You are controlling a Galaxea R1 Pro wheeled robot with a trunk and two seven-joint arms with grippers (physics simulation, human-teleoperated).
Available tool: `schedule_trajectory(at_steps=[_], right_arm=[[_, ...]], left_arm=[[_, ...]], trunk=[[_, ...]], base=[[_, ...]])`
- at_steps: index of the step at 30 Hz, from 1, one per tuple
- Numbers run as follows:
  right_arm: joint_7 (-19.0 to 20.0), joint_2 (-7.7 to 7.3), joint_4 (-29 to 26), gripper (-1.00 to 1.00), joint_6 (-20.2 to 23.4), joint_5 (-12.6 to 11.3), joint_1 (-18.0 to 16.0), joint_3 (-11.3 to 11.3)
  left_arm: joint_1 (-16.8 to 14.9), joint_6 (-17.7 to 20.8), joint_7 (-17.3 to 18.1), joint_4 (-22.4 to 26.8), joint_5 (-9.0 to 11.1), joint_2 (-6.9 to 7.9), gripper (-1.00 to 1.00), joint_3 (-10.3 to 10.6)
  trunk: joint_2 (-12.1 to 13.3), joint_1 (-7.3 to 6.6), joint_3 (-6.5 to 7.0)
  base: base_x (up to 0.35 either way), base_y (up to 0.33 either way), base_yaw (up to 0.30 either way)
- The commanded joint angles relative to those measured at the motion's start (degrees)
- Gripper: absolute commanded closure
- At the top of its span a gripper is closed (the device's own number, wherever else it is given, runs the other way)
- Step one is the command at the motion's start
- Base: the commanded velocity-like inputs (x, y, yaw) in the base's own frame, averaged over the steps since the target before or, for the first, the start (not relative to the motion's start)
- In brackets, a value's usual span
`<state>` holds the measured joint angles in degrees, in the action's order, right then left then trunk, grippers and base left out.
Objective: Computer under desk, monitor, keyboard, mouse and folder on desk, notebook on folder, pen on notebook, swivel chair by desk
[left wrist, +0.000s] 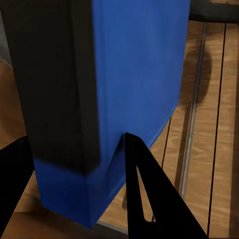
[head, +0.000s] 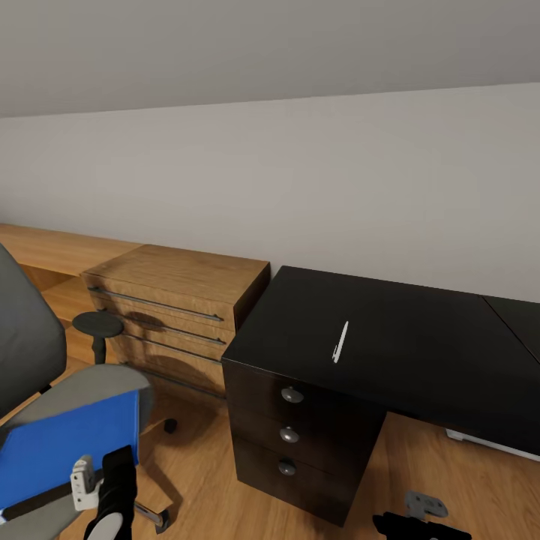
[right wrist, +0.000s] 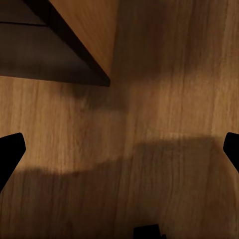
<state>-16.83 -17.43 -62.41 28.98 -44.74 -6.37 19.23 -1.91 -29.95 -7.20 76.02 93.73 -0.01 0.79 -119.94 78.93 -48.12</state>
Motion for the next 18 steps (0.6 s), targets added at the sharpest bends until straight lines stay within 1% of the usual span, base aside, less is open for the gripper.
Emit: schedule_trajectory(at_steps=[1,3,6,10,12,13,16,18], right_arm=[[-0.58,-0.07,-0.09,-1.0,0.03,-0.6,-0.05,0.2],[-0.59,-0.07,-0.09,-1.0,0.03,-0.59,-0.05,0.2],[-0.58,-0.09,-0.09,-1.0,0.01,-0.56,-0.05,0.2],[-0.53,-0.12,-0.09,-1.0,-0.03,-0.54,-0.05,0.21],[-0.51,-0.23,-0.09,-1.0,-0.08,-0.53,-0.05,0.23],[-0.5,-0.31,-0.09,-1.0,-0.25,-0.53,-0.05,0.25],[-0.46,-0.47,-0.09,-1.0,-1.64,-0.53,-0.05,0.29],[-0.44,-0.51,-0.09,-1.0,-2.37,-0.52,-0.05,0.32]], left_arm=[[-0.03,-0.28,-0.27,0.08,-0.06,0.0,1.0,0.22],[-0.01,-0.3,-0.06,0.15,-0.08,0.0,1.0,0.75],[0.73,-0.31,0.38,1.64,-0.11,0.03,1.0,1.84],[1.42,-0.29,0.51,2.55,-0.14,0.02,1.0,2.25],[1.69,-0.29,0.56,2.89,-0.27,0.01,1.0,3.12],[1.83,-0.3,0.57,3.06,-0.41,0.01,1.0,4.37],[2.11,-0.34,0.64,3.56,-0.61,0.05,1.0,6.32],[2.52,-0.35,0.66,4.24,-0.66,0.06,1.0,6.83]], trunk=[[-0.03,-0.01,-0.06],[-0.03,-0.01,-0.06],[-0.03,-0.01,-0.06],[-0.03,-0.01,-0.06],[-0.03,-0.01,-0.06],[-0.03,-0.01,-0.06],[-0.03,-0.01,-0.06],[-0.03,-0.01,-0.06]], base=[[0.0,0.0,0.0],[0.0,0.0,0.0],[0.0,0.0,0.0],[0.0,0.0,0.0],[0.0,0.0,0.0],[0.0,0.0,0.0],[0.0,0.0,0.0],[0.0,0.0,0.0]])
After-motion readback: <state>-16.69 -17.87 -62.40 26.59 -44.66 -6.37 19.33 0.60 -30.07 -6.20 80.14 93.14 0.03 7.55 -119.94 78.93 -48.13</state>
